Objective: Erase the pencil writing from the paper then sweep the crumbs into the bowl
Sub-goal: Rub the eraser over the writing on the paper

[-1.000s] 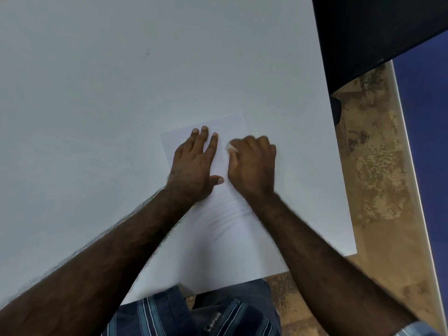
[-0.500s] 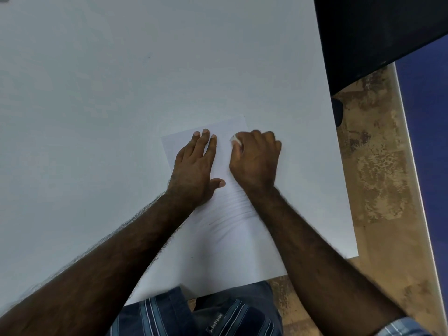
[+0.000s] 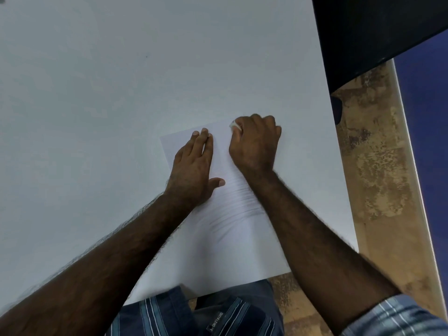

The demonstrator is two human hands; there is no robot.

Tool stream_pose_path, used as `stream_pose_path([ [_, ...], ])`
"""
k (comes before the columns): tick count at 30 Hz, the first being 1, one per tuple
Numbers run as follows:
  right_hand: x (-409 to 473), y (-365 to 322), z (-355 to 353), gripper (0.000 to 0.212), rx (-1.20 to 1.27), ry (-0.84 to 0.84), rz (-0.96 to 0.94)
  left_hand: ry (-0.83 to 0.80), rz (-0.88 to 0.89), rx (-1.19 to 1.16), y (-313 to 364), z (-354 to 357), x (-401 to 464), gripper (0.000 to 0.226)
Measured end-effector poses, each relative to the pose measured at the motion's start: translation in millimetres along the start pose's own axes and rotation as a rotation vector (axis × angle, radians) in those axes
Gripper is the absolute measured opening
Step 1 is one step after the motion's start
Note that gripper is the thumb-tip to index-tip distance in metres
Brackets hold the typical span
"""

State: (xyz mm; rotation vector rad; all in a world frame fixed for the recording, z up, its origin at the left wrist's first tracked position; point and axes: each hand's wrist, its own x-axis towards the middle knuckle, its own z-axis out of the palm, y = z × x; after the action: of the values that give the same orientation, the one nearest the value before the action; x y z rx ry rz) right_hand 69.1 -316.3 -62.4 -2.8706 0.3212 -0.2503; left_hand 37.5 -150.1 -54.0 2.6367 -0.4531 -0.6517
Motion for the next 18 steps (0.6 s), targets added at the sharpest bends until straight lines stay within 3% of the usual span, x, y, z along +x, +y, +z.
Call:
stream_pose_path([
  [2, -2, -5, -2, 0.016, 0.035, -0.008, 0.019, 0.006, 0.002, -0.004, 0, 0, 0, 0.112],
  [8, -40, -20, -9, 0.019, 0.053, -0.102, -0.164, 0.079, 0.024, -0.072, -4, 5, -1, 0.108],
  [14, 13, -11, 5, 0.014, 0.051, -0.058, -0.032, 0.006, 0.000, -0.010, -1, 3, 2, 0.111],
  [18, -11, -6, -11, 0.010, 0.180, -0.073, 0.067, 0.037, 0.023, -0.029, -4, 1, -1, 0.111],
])
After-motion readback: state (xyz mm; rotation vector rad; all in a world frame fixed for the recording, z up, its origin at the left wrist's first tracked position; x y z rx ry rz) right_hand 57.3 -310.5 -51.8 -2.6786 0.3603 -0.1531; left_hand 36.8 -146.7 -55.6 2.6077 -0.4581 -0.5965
